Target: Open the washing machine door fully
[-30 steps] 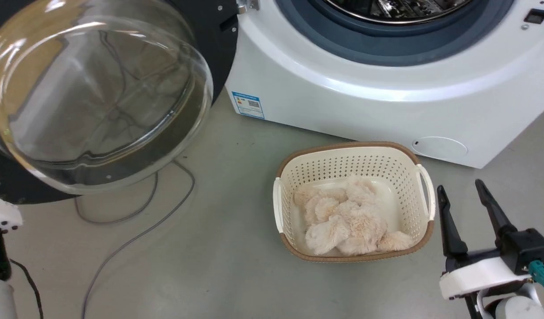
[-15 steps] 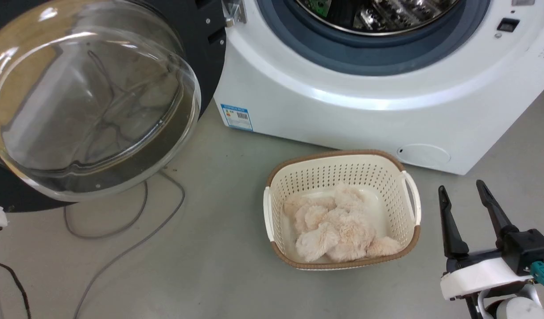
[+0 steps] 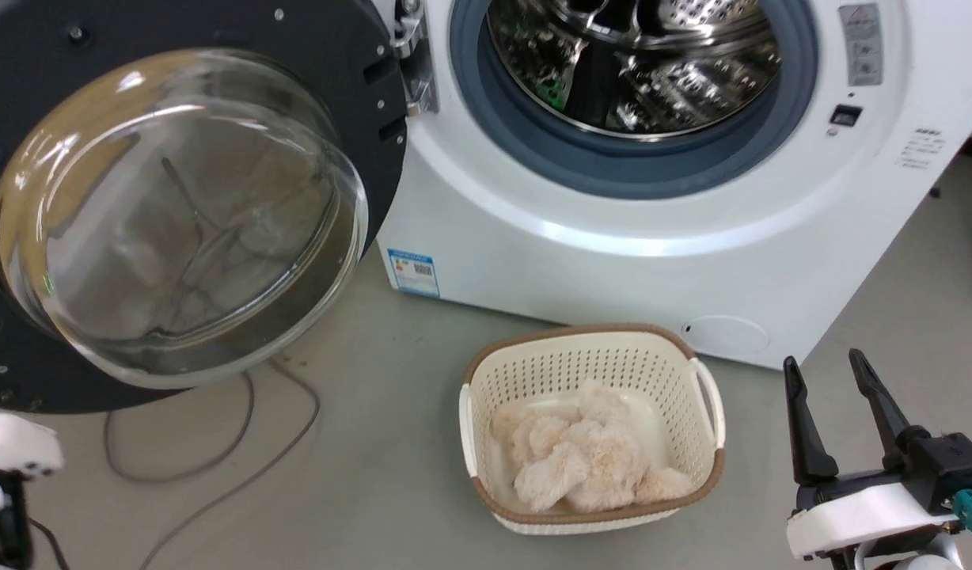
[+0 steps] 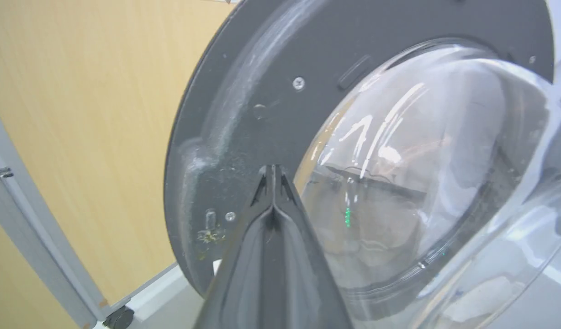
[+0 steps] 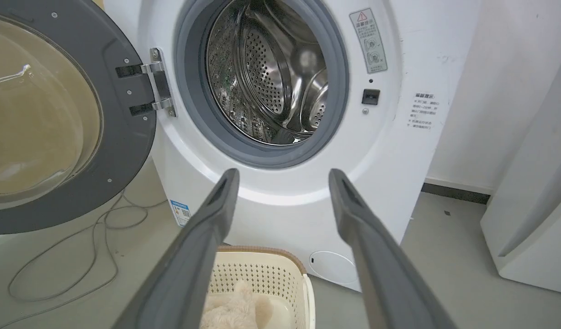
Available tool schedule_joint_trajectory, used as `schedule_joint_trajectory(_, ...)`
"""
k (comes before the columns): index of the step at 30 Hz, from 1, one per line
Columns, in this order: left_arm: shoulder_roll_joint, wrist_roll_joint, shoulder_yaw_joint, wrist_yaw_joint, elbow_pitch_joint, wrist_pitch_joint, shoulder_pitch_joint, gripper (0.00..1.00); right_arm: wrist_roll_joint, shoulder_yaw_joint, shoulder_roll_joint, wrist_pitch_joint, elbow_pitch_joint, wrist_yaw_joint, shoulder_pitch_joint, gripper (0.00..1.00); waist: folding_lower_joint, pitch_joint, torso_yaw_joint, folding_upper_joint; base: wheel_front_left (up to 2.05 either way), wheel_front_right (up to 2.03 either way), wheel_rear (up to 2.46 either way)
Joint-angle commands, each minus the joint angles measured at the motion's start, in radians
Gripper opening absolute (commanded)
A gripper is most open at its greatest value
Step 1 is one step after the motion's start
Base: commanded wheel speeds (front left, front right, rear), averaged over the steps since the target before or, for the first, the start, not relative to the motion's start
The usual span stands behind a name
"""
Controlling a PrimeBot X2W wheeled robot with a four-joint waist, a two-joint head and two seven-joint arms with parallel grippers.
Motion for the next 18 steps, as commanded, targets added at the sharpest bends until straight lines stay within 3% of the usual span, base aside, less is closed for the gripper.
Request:
schedule_joint_trajectory(1,-0.016,0.009,-0.011,-0.006,-0.031,-0.004,0.033,0.0,0.007,0.0,0.003,-0.003,-0.003,0.001,0.02,1.0,0.0,-0.024,-0.011,-0.0001,0.0,0.0,0.0)
schedule_joint_trajectory(9,-0.106,0.027,-0.091,-0.01,-0.229,-0.004,0.157,0.0,0.033,0.002,0.003,-0.003,-0.026,0.001,0.052,1.0,0.0,-0.083,-0.039,-0.0001,0.0,0.0,0.0)
schedule_joint_trajectory(10,-0.117,0.028,-0.105,-0.01,-0.251,-0.004,0.175,0.18,0.035,0.001,0.003,-0.003,-0.03,0.001,0.056,1.0,0.0,-0.09,-0.043,-0.0001,0.0,0.0,0.0)
schedule_joint_trajectory(11,-0.128,0.029,-0.118,-0.011,-0.274,-0.004,0.191,0.65,0.037,0.001,0.003,-0.003,-0.033,0.001,0.061,1.0,0.0,-0.096,-0.048,-0.0001,0.0,0.0,0.0)
schedule_joint_trajectory(12,-0.138,0.03,-0.13,-0.011,-0.299,-0.004,0.207,1.0,0.038,0.0,0.003,-0.003,-0.035,0.001,0.066,1.0,0.0,-0.102,-0.053,-0.0001,0.0,0.0,0.0)
schedule_joint_trajectory(18,-0.184,0.034,-0.188,-0.011,-0.382,-0.004,0.276,1.0,0.042,-0.004,0.003,-0.003,-0.052,0.001,0.081,1.0,0.0,-0.117,-0.082,-0.0001,0.0,0.0,0.0)
